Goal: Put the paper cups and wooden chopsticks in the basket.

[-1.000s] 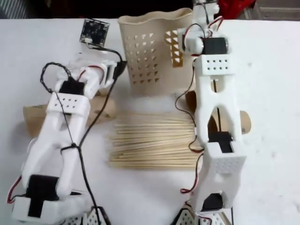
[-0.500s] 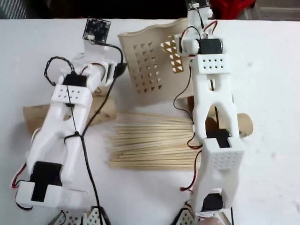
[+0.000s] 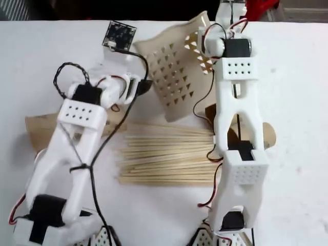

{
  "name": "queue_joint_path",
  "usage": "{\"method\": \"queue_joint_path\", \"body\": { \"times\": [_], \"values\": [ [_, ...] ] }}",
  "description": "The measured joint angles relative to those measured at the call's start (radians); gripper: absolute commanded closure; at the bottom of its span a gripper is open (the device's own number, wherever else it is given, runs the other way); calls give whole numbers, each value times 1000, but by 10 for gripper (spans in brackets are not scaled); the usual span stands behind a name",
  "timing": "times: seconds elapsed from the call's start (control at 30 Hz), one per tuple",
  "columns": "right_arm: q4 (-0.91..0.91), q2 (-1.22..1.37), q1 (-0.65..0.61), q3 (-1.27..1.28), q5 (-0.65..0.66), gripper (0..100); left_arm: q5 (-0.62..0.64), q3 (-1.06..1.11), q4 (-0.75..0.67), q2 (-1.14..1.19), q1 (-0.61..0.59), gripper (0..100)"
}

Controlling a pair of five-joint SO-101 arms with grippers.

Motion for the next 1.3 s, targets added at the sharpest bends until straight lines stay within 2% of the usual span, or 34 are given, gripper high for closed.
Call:
{"method": "queue_joint_path", "body": {
  "times": [0.23, 0.47, 0.73, 0.87, 1.0, 1.13, 1.3],
  "values": [
    [5, 0, -2, -8, -15, 982, 2, 48, 78, -121, 32, 672],
    [11, 0, 15, -37, -71, 982, 2, 77, 103, -133, 110, 672],
    [15, 55, 14, -58, -75, 982, 2, 81, 140, -158, 178, 674],
    [64, 55, 20, -61, -75, 982, 0, 189, -17, -120, 180, 675],
    [120, 51, 23, -72, -75, 982, 0, 244, -186, -8, 130, 675],
    [170, 17, 15, -72, -51, 982, 0, 216, -245, 91, 44, 675],
    [236, 9, -23, -72, -9, 982, 0, 117, -252, 204, -34, 675]
  ]
}}
